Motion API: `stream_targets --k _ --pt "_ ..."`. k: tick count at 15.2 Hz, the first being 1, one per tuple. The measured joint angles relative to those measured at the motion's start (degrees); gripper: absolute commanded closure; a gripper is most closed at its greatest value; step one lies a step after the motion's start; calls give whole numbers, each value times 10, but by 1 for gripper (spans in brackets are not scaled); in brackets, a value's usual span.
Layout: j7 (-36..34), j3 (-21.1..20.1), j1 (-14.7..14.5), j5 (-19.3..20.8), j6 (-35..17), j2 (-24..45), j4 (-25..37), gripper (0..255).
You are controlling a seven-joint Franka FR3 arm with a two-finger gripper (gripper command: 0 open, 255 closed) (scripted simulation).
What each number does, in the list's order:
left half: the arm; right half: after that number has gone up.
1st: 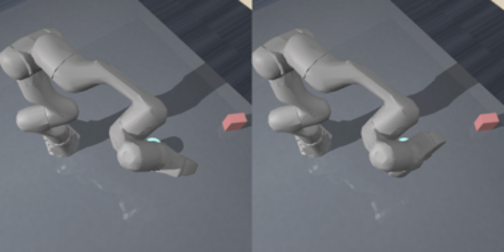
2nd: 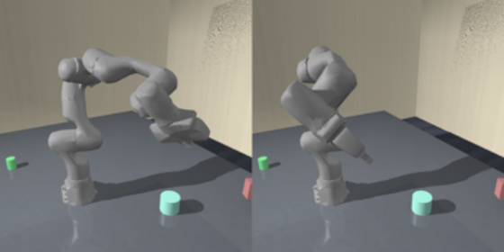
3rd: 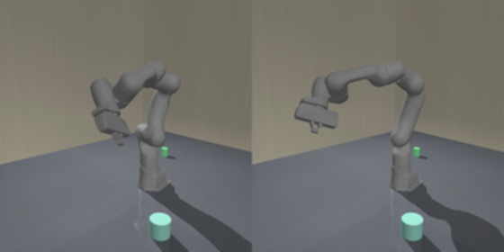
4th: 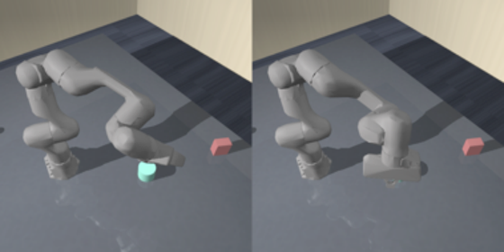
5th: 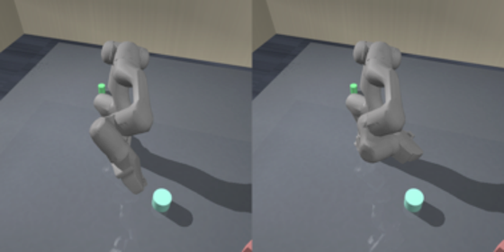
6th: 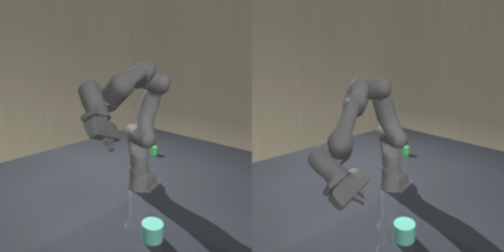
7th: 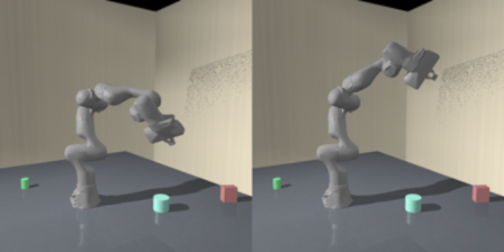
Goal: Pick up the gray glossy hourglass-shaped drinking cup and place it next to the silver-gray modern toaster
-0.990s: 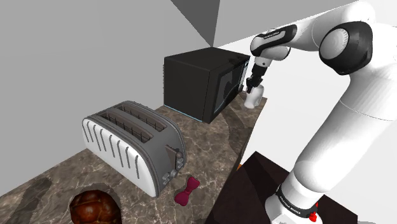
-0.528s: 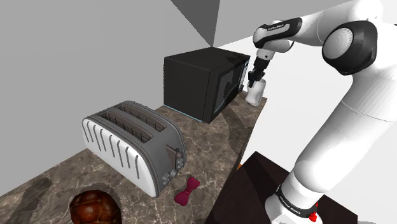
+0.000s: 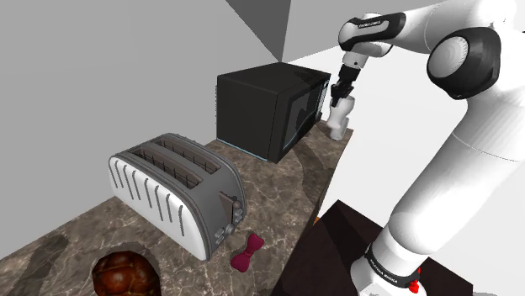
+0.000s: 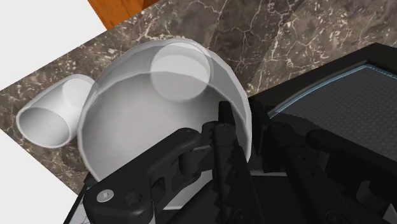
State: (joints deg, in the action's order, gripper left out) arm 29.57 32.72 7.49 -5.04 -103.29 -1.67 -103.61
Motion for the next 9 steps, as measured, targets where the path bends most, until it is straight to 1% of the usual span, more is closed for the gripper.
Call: stream_targets --k 9 --pt "-6 0 0 -1 70 5 74 255"
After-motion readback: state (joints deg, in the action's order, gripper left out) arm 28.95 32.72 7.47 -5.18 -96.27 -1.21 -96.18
